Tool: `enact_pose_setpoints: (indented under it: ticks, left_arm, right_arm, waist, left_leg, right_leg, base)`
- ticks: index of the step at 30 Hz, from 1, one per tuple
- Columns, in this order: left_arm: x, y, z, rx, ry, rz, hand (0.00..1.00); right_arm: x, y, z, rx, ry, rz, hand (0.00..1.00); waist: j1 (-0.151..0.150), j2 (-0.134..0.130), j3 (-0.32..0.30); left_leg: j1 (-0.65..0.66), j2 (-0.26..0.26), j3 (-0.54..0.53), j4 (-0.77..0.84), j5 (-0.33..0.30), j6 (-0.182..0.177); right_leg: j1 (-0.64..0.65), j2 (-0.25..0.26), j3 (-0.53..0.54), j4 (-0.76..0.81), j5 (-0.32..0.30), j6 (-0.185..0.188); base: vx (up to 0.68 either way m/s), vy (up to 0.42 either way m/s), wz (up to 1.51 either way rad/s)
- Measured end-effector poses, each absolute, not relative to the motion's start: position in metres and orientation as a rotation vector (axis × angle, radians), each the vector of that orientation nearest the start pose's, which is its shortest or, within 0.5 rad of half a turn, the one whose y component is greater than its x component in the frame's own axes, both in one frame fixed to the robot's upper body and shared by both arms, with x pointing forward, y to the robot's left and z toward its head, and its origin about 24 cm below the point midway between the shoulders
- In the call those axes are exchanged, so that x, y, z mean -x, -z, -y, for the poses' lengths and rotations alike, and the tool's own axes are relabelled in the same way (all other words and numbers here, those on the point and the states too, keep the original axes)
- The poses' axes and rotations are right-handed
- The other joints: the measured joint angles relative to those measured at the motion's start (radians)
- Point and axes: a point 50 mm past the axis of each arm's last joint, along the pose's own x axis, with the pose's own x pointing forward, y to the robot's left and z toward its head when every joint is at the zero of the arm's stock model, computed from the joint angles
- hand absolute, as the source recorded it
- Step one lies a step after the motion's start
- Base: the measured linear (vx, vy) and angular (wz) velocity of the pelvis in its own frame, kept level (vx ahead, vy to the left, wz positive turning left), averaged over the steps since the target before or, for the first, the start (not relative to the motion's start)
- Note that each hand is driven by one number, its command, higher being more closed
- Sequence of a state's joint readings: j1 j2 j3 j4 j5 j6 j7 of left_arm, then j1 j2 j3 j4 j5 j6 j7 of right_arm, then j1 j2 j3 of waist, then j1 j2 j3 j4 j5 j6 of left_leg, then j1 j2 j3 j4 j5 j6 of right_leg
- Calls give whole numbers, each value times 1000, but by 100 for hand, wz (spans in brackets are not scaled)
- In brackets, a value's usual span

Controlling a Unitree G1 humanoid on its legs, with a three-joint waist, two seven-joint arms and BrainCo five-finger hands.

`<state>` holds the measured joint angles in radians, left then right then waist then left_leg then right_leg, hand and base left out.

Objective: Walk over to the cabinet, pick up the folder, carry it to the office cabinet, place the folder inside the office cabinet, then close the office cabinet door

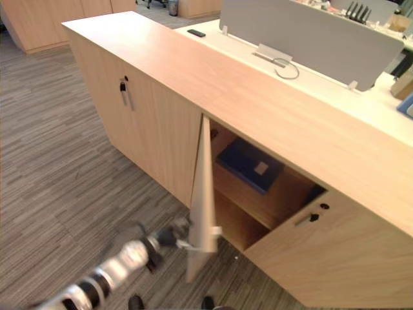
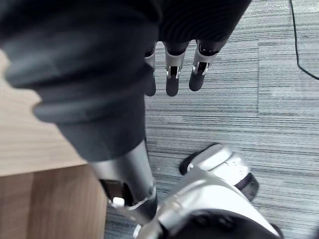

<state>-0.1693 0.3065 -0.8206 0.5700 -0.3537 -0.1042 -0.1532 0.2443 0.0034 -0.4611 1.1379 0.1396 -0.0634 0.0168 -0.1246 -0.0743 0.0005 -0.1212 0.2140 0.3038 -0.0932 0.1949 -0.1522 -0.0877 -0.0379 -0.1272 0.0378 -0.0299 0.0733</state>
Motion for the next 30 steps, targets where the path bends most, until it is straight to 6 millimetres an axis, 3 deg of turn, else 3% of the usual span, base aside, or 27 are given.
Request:
enact_pose_setpoints:
  ticks: [2,4,10,15,18,20,21,23,25,28,30]
  left_arm:
    - [-169,83,-42,32,887,-612,0]
    - [-161,81,-28,144,910,-644,0]
    - [-160,82,-40,151,899,-653,0]
    - [-160,93,-68,183,710,-672,0]
    - [-170,107,-91,121,474,-693,0]
    - [-170,114,-107,94,328,-704,0]
    - [-163,121,-122,109,215,-735,0]
    - [-156,129,-139,118,74,-778,0]
    - [-144,140,-163,159,-127,-837,0]
    - [-130,145,-189,287,-419,-854,0]
    - [-119,148,-197,376,-535,-856,0]
  right_arm:
    - [-5,174,200,-357,603,-1232,0]
    - [-7,174,200,-356,608,-1225,0]
    - [-9,173,202,-343,600,-1225,0]
    - [-20,172,210,-306,574,-1200,0]
    - [-30,169,221,-253,544,-1175,0]
    - [-36,166,229,-222,533,-1162,0]
    - [-43,165,233,-197,515,-1153,0]
    - [-49,164,235,-173,489,-1145,0]
    - [-50,164,233,-169,497,-1140,0]
    - [-56,163,229,-163,496,-1118,0]
    - [-59,162,228,-149,488,-1114,0]
  waist:
    - [0,15,3]
    - [-1,18,3]
    - [-12,33,3]
    - [-20,74,27]
    - [-9,103,89]
    - [21,120,102]
    - [46,124,102]
    - [52,137,112]
    - [58,131,122]
    - [69,119,142]
    - [85,116,144]
  left_leg:
    - [-2,0,-14,0,6,2]
    - [-4,-2,-22,0,9,6]
    - [-15,-15,-61,1,22,18]
    - [-19,-23,-77,60,0,43]
    - [-53,-20,-101,265,-106,58]
    - [-72,-48,-180,373,-172,56]
    - [-62,-73,-234,411,-220,42]
    - [-41,-86,-296,396,-274,24]
    - [-30,-156,-365,392,-350,5]
    - [-14,-213,-422,411,-386,21]
    - [7,-224,-446,412,-403,40]
  right_leg:
    - [3,0,-9,-1,-2,3]
    - [7,-1,-15,-2,-2,4]
    - [28,-7,-48,-12,3,10]
    - [56,-19,-63,-6,3,7]
    - [62,-42,-59,92,-56,-1]
    - [16,-68,0,167,-94,-4]
    - [-13,-69,65,191,-96,0]
    - [-39,-65,112,216,-100,6]
    - [-60,-78,173,230,-103,13]
    - [-58,-91,219,235,-93,10]
    - [-34,-81,241,218,-90,12]
  base:
    - [-72,-13,11]
    - [-62,14,12]
    - [-31,30,21]
    - [-17,41,10]
    - [-132,51,-2]
    - [-70,111,-70]
    - [3,105,-113]
    - [-11,142,-84]
    - [-7,178,-42]
    - [71,165,-26]
    - [137,100,-39]
